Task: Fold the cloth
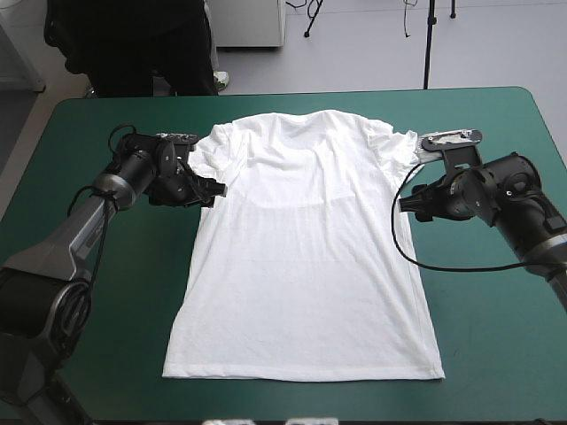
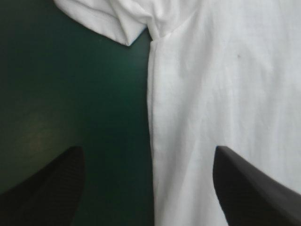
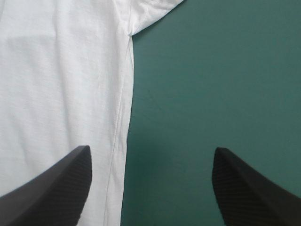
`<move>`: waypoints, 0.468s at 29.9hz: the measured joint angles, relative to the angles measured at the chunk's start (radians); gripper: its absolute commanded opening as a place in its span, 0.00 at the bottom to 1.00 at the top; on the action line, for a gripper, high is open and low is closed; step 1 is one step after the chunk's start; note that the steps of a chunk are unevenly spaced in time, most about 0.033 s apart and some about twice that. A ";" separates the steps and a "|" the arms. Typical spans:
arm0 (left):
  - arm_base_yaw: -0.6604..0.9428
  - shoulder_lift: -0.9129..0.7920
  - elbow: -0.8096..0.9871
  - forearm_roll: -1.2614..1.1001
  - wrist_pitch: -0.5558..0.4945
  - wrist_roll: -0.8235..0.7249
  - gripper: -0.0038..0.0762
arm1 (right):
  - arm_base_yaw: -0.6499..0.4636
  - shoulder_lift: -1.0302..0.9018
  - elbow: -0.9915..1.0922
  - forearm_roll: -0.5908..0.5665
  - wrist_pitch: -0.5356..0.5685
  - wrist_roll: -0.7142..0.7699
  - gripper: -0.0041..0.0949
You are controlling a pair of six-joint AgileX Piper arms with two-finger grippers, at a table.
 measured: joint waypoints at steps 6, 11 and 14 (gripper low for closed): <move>0.000 0.094 -0.006 -0.005 0.001 0.010 0.73 | 0.000 0.034 0.000 -0.001 -0.014 -0.002 0.72; 0.000 0.128 -0.011 -0.022 0.008 0.014 0.64 | 0.000 0.095 0.000 -0.001 -0.044 -0.006 0.72; 0.001 0.132 -0.012 -0.023 0.010 0.023 0.46 | 0.000 0.133 -0.001 -0.001 -0.083 -0.006 0.72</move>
